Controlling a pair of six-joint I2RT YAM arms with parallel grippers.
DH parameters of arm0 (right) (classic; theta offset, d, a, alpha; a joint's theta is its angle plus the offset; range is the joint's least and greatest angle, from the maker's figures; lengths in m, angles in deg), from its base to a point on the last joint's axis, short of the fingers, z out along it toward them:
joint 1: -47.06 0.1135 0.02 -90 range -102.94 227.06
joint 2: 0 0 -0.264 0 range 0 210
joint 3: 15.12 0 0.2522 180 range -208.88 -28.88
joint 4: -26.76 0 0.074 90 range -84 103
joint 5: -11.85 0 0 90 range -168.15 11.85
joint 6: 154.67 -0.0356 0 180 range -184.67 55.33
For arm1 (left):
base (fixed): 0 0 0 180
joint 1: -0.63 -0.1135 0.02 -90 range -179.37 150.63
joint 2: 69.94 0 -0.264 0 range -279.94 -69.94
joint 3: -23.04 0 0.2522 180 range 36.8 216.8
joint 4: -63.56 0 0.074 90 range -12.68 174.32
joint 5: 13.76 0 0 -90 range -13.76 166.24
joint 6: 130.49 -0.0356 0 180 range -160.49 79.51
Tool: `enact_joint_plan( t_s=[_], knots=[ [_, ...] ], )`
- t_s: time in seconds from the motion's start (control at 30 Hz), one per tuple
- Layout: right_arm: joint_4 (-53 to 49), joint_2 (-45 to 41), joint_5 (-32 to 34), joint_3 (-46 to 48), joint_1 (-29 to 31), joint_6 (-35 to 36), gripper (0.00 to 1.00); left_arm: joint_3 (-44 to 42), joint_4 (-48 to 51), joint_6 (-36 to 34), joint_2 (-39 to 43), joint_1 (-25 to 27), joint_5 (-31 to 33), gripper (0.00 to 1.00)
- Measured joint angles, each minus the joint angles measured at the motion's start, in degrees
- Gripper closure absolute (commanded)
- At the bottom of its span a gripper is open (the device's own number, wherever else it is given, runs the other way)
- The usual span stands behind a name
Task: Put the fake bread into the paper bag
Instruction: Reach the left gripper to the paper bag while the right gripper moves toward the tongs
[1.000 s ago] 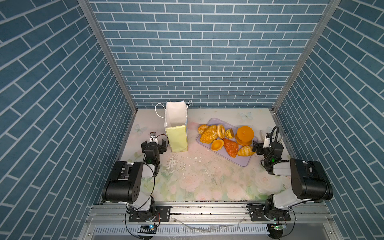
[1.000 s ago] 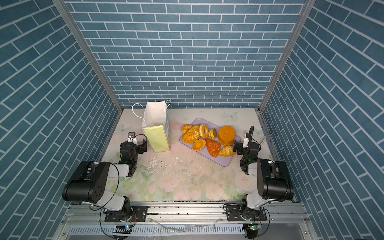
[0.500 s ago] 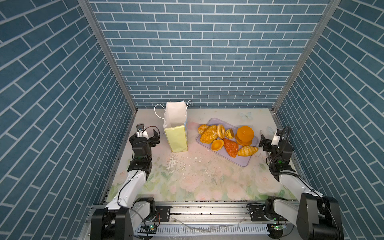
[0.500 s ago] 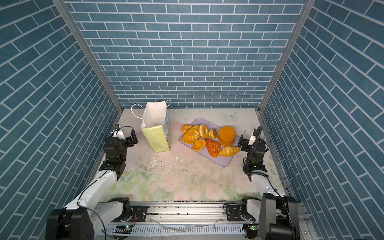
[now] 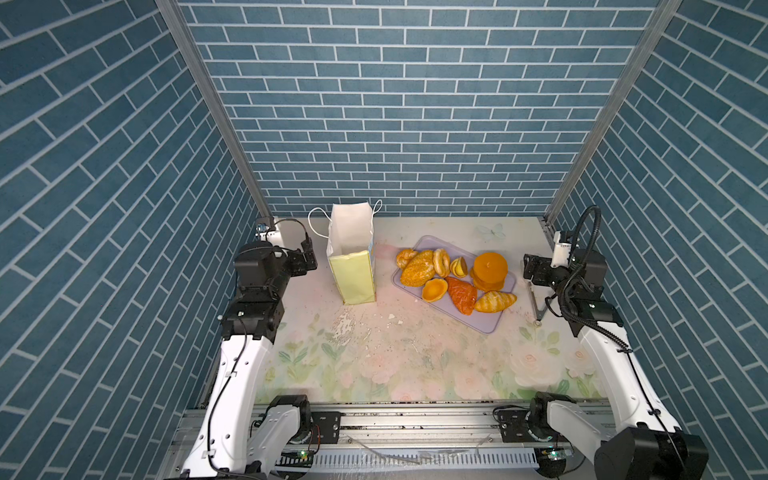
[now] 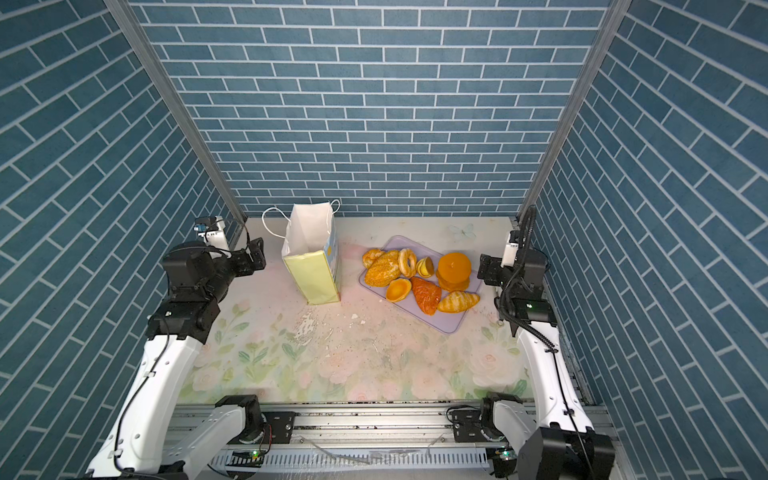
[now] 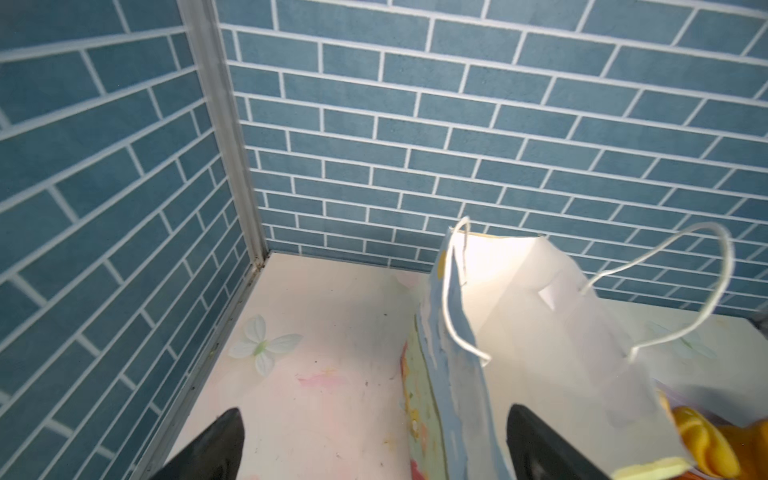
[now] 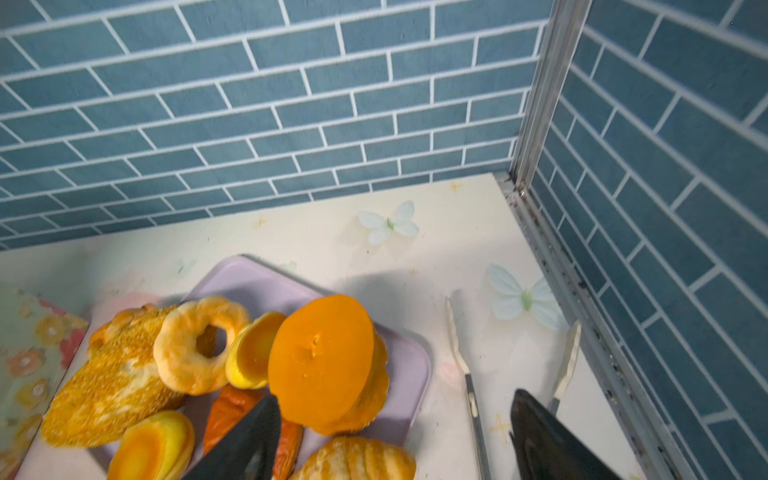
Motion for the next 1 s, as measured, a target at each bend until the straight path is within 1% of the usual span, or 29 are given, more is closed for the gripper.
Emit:
enact_joint_plan(
  t_s=[0.1,0.27,0.47,0.7,0.77,0.8,0.87,0.93,1.0],
  knots=[
    [-5.16,2.6,-0.72,-3.85,2.29,-0.33,0.17,7.17,5.2,0.63,-4.83,0.0,-3.39,0.1],
    [-10.88,6.69,-1.42,-8.59,6.08,-0.92,0.19,16.63,12.98,1.77,-12.52,0.0,-5.9,0.17],
    [-15.15,9.86,-2.4,-11.08,8.57,-1.55,0.21,20.57,17.84,3.5,-18.05,0.09,-7.8,0.24],
    [-17.31,12.83,-3.26,-14.27,11.78,-2.84,0.25,26.14,19.37,5.18,-25.49,1.09,-9.22,0.37],
    [-17.53,13.88,-3.48,-14.99,12.87,-2.99,0.26,27.1,18.84,6.01,-27.47,1.25,-9.35,0.44],
    [-17.66,14.23,-3.54,-15.21,13.31,-3.04,0.27,27.39,18.84,6.45,-28.22,1.29,-9.38,0.49],
    [-17.77,14.95,-3.72,-15.5,14.14,-3.21,0.28,28.74,19.04,7.19,-30.42,1.36,-9.6,0.67],
    [-17.97,15.52,-3.8,-15.69,14.84,-3.65,0.29,30.08,19.1,7.87,-32.35,1.36,-9.99,0.82],
    [-18.08,16.0,-3.8,-15.89,15.34,-4.04,0.3,30.49,19.08,8.94,-33.42,1.38,-10.6,0.93]
  ],
)
